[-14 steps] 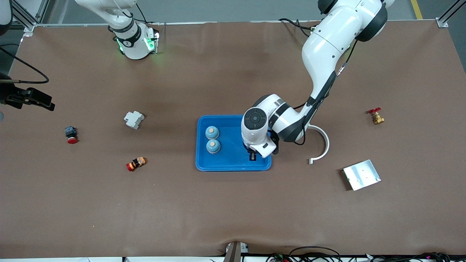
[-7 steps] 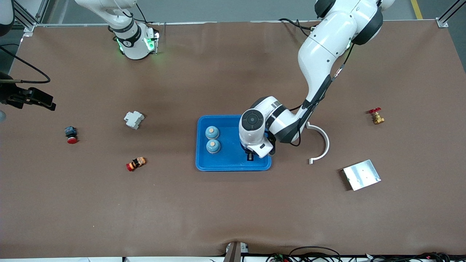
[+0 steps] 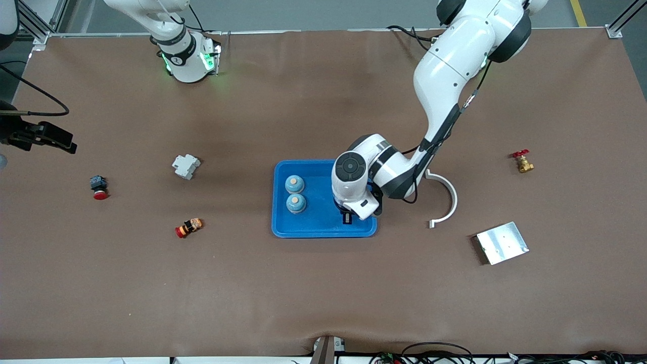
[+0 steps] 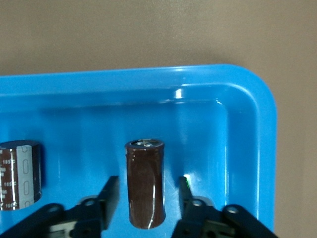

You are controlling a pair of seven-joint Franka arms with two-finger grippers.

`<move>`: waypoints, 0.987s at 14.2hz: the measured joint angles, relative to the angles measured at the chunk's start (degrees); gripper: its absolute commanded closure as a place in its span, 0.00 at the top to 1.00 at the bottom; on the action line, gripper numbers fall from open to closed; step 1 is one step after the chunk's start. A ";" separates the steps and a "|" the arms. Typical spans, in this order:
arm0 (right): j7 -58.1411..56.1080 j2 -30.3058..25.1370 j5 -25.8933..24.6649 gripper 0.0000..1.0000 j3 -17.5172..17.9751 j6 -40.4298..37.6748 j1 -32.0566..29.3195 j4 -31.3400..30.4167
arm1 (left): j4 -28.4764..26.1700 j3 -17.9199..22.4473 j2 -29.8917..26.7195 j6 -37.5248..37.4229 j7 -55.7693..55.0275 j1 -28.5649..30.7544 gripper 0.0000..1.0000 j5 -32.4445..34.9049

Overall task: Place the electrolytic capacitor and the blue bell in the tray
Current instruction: 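Lower the capacitor into the tray with the left gripper and open it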

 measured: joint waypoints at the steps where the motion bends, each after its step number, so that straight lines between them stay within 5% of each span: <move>1: 0.00 0.00 0.00 1.00 -0.06 -0.02 0.00 0.00 | 0.22 0.00 -0.02 -0.04 0.00 0.00 1.00 0.00; 14: 0.00 0.00 0.03 1.00 -0.03 0.00 0.00 -0.04 | 1.89 -0.05 -7.01 -7.27 14.17 0.80 1.00 0.10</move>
